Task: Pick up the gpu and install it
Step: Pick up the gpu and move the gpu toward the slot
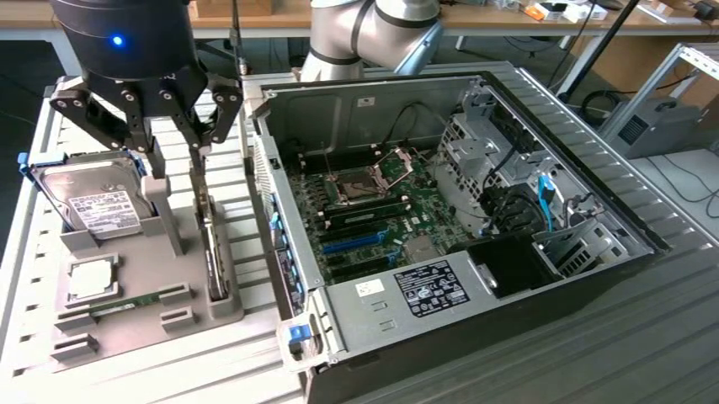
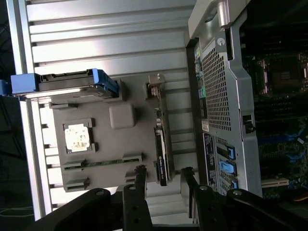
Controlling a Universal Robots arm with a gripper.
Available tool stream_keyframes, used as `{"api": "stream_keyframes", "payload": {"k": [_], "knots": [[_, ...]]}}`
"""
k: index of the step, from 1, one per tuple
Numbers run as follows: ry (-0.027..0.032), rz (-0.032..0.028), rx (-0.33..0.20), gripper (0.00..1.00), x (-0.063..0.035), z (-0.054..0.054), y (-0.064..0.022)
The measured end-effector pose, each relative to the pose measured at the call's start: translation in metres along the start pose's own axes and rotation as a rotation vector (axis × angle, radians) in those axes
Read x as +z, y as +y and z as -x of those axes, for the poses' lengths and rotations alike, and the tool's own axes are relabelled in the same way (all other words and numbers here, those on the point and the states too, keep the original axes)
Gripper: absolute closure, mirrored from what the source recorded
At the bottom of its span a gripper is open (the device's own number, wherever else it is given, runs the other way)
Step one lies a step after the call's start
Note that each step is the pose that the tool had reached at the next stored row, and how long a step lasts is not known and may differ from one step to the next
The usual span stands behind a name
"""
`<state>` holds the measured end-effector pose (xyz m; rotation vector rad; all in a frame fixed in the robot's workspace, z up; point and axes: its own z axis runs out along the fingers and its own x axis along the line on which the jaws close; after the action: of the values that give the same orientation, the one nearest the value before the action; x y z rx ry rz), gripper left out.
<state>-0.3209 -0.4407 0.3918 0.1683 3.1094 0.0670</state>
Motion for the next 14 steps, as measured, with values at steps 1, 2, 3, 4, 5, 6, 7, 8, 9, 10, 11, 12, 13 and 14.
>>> {"api": "stream_keyframes", "payload": {"k": [1,2,3,4,5,6,7,8,9,10,11,12,13,14], "knots": [[0.0000,0.0000,0.000,0.58,0.0000,0.000,0.0000],[0.0000,0.0000,0.000,0.58,0.0000,0.000,0.0000],[-0.0001,0.0002,0.000,0.58,0.0019,0.000,-0.0001],[-0.0001,0.0001,0.000,0.58,0.0038,0.000,-0.0002],[0.0000,0.0000,0.000,0.58,0.0057,0.000,-0.0002],[0.0000,0.0000,0.000,0.58,0.0076,0.000,-0.0003],[0.0000,0.0001,0.000,0.58,0.0095,0.000,-0.0004],[0.0000,0.0000,0.000,0.58,0.0120,0.000,-0.0005],[0.0000,0.0000,0.000,0.58,0.0139,0.000,-0.0006],[0.0000,0.0000,0.000,0.58,0.0156,0.000,-0.0007],[0.0000,0.0000,0.000,0.58,0.0174,0.000,-0.0008],[0.0000,0.0000,0.000,0.58,0.0192,0.000,-0.0008],[0.0000,0.0000,0.000,0.58,0.0210,-0.001,-0.0009],[0.0000,0.0000,0.000,0.58,0.0230,-0.001,-0.0010]]}}
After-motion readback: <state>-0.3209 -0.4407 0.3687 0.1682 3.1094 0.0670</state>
